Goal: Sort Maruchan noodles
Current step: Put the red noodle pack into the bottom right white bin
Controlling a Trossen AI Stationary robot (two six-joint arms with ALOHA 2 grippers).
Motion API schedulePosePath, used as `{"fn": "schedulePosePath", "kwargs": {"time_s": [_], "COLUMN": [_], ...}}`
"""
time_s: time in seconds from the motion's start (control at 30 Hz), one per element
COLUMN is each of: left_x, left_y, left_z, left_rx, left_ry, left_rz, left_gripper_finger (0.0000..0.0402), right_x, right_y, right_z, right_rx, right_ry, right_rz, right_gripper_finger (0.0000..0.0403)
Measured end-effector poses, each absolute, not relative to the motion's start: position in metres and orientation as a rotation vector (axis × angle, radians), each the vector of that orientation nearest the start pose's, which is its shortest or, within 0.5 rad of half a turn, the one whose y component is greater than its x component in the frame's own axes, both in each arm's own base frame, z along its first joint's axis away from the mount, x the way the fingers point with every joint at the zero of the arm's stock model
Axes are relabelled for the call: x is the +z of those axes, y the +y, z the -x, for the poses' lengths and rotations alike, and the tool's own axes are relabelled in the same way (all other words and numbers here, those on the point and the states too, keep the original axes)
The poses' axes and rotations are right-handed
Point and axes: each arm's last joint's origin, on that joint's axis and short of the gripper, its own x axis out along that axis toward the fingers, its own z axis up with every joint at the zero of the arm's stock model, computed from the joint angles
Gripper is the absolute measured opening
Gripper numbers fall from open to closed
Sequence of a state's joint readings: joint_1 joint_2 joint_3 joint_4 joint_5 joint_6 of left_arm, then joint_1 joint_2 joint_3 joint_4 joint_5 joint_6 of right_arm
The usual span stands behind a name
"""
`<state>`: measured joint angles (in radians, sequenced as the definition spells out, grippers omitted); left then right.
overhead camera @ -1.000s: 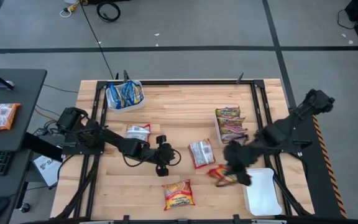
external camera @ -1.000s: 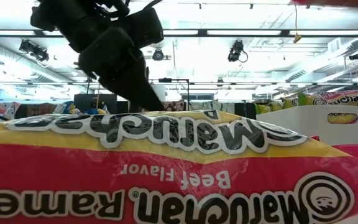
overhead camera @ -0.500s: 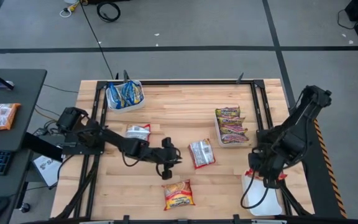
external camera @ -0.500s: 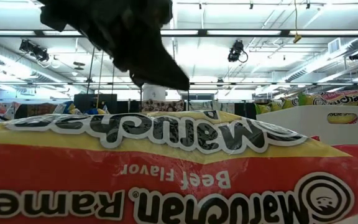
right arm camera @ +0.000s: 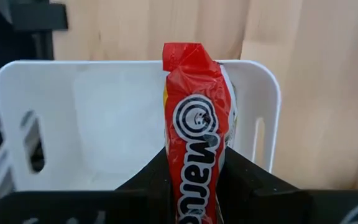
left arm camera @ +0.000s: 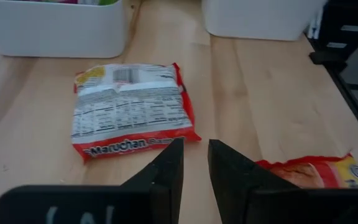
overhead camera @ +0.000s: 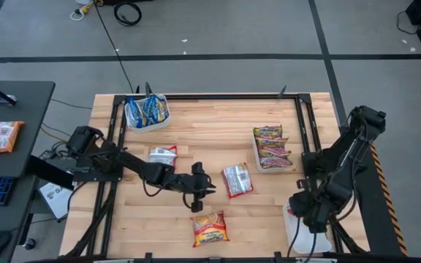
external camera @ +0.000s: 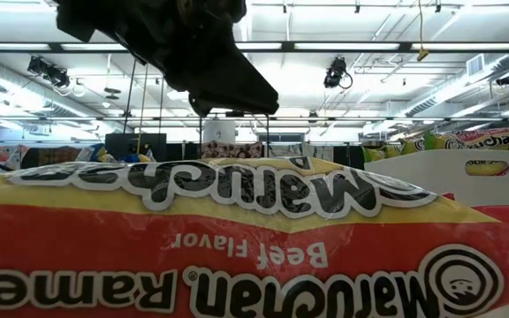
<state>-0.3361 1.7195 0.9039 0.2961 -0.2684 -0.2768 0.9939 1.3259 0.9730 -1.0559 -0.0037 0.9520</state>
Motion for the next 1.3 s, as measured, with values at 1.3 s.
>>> {"fn": "schedulePosePath", "kwargs": {"time_s": [1.3], "left_x": [0.18], "left_y": [-0.062], "left_z": [-0.368], "left_rx": [-0.102], "left_ry": [0.286], "left_rz": [-0.058], "left_gripper_finger": [0.008], "right_x": [0.192], "right_y": [0.153], "right_z": [-0.156], "right_rx": [0.261], "right_ry": [1.46], "right_rz": [-0.051], "right_gripper_finger": [0.0087]}}
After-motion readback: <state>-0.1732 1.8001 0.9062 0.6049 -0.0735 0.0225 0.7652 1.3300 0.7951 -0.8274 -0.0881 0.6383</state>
